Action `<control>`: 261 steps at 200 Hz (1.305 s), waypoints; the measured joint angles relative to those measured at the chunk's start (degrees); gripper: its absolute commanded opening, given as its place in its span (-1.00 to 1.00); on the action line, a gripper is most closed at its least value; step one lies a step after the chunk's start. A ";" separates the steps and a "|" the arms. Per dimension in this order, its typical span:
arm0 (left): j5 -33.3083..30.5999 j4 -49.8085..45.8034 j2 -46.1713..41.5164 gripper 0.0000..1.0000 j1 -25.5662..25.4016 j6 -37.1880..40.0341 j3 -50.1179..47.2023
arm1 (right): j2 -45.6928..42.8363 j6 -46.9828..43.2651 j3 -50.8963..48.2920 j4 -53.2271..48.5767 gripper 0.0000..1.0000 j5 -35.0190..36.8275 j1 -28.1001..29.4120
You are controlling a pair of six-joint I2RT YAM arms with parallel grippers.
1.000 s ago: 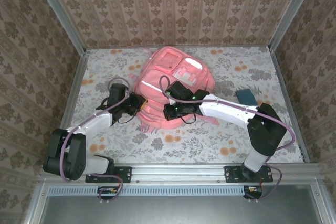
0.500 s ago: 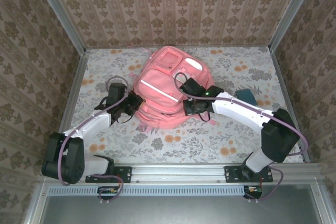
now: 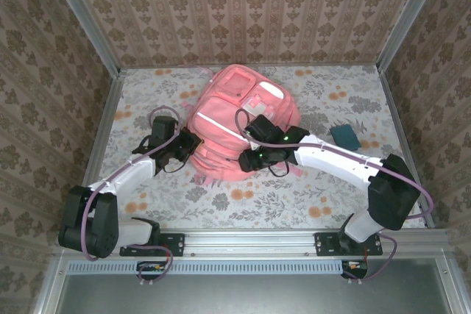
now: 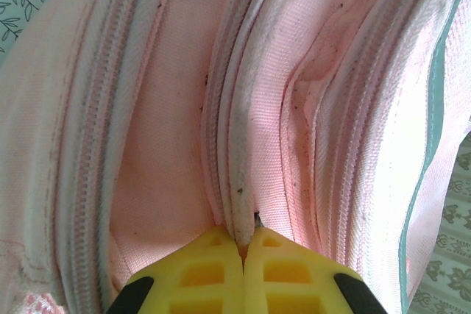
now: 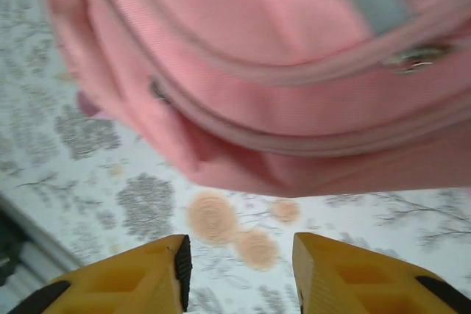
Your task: Pack the student bag
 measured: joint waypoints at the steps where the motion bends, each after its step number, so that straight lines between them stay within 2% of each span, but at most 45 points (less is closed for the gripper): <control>1: 0.00 0.00 0.00 -1.00 0.00 0.00 0.00 | 0.04 0.07 0.00 0.13 -0.12 -0.09 0.07; 79: 0.04 0.00 0.00 -1.00 -0.02 -0.02 0.02 | 6.82 7.28 1.40 5.44 -0.37 -1.70 0.48; 124: 0.04 0.04 0.00 -1.00 -0.02 -0.48 0.02 | 7.65 8.79 2.21 6.75 -0.41 -3.10 0.50; 140: 0.04 0.02 0.00 -1.00 -0.02 -0.70 0.02 | 8.22 8.92 2.45 6.75 -0.52 -3.19 0.55; 182: 0.02 0.02 0.00 -1.00 -0.17 -0.87 0.04 | 9.53 8.81 3.65 6.38 -1.00 -2.21 1.20; 212: 0.02 0.00 -0.02 -1.00 -0.15 -0.85 0.04 | 8.35 8.55 4.00 4.76 -1.00 0.37 1.88; 261: 2.93 -0.24 -1.01 -1.00 -0.13 -0.81 0.46 | 0.85 7.13 4.00 0.11 -1.00 6.64 2.05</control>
